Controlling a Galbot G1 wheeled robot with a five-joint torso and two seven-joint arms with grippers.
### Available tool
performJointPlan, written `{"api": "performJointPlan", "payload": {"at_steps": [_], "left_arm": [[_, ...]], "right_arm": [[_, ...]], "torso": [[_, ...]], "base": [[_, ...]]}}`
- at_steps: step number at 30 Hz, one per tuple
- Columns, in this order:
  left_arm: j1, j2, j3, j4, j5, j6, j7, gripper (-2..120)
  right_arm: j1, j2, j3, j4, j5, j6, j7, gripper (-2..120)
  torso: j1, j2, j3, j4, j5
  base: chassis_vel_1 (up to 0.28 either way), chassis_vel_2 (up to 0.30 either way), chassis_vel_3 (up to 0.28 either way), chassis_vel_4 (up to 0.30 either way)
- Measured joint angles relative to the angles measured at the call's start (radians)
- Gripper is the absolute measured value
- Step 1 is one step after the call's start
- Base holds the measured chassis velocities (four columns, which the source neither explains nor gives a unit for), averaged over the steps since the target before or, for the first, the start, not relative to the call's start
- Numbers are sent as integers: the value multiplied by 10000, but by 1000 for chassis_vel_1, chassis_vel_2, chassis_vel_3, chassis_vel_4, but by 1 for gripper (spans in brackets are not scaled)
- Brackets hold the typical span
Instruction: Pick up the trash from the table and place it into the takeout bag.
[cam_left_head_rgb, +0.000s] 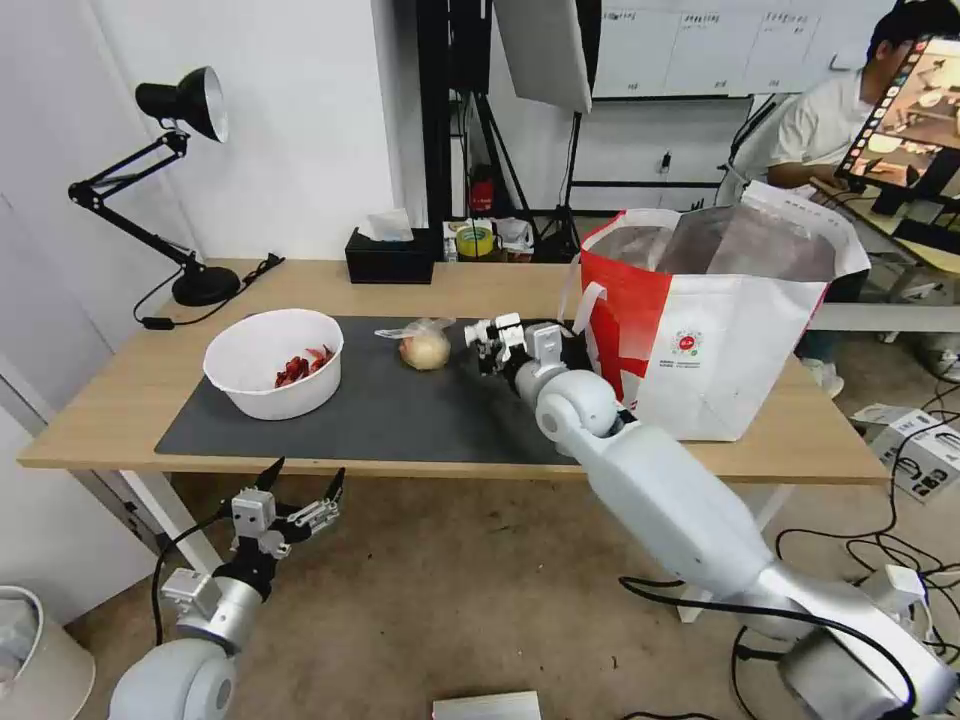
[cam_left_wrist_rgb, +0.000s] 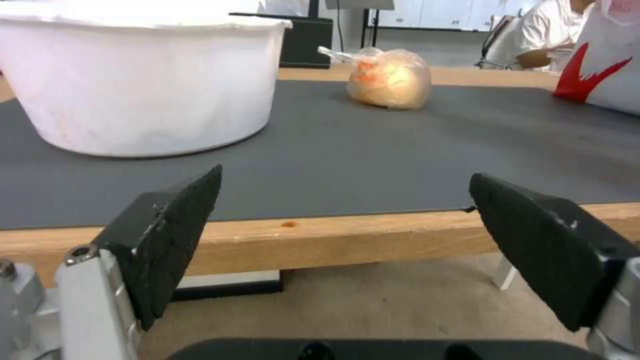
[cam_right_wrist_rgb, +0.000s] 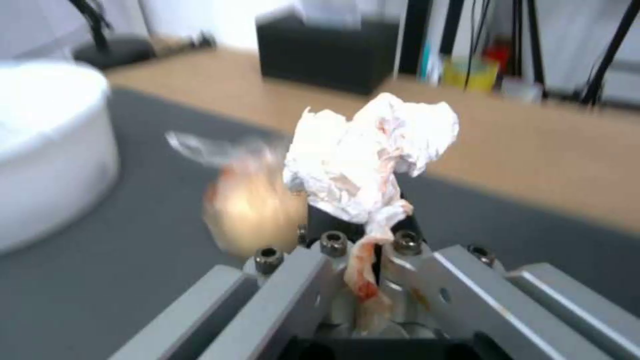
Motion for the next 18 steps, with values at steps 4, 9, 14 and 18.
{"api": "performJointPlan", "payload": {"at_steps": [4, 9, 14, 18], "left_arm": [[65, -42, -24, -72, 15, 5, -3, 100], [101, -89, -14, -111, 105, 11, -8, 100], [119, -187, 94, -223, 201, 37, -12, 100], [97, -242, 183, -301, 241, 55, -13, 100]], "right_arm": [[-144, -755, 531, 1544, 64, 29, 112, 0], [-233, -1478, 1353, 2600, 285, -191, 370, 0], [-360, -2446, 2797, 3224, 1315, -544, 1115, 0], [-356, -3022, 3526, 3047, 1984, -794, 1454, 0]], "torso": [[0, 0, 0, 0, 0], [-2, 0, 0, -1, 2], [-2, 0, 0, -2, 2], [-2, 0, -1, -3, 0]], "base": [[0, 0, 0, 0], [0, 0, 0, 0], [0, 0, 0, 0], [0, 0, 0, 0]]}}
